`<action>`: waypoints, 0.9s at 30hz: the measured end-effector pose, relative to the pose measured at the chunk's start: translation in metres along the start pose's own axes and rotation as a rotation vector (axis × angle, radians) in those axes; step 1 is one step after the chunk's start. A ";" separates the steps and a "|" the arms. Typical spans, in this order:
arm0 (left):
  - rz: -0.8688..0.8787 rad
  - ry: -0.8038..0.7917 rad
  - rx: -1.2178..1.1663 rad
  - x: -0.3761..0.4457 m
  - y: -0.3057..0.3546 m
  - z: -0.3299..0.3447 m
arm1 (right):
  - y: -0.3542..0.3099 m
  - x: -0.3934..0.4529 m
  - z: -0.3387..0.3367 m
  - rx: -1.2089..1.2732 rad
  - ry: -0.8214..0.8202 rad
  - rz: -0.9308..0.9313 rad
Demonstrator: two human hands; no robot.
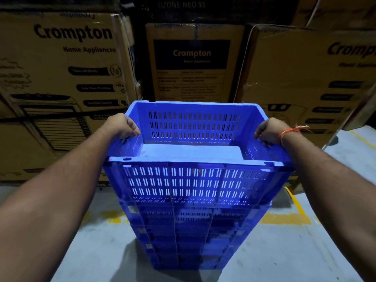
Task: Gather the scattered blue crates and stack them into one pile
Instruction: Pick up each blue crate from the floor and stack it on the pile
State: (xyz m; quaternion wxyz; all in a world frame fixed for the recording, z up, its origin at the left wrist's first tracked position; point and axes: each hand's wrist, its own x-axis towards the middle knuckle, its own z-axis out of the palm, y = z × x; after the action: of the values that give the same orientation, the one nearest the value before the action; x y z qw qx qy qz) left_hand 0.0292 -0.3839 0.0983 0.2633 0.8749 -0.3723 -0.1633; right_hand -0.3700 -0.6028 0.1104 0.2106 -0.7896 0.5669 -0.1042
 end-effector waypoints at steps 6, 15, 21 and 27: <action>0.027 0.001 0.067 0.002 -0.004 -0.001 | -0.001 -0.004 -0.001 -0.044 -0.020 -0.024; 0.094 -0.005 0.183 0.016 -0.014 0.002 | 0.002 0.004 0.003 -0.078 -0.011 -0.038; 0.113 -0.010 0.140 0.023 -0.021 0.005 | 0.013 0.022 0.008 -0.091 -0.041 -0.105; 0.142 -0.063 0.157 0.025 -0.022 0.005 | 0.019 0.020 0.006 -0.065 -0.083 -0.166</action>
State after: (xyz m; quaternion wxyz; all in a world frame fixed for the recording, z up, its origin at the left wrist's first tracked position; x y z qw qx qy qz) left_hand 0.0561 -0.3907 0.0791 0.1929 0.8588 -0.4529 -0.1420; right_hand -0.3768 -0.6252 0.0950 0.1990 -0.8439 0.4933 -0.0699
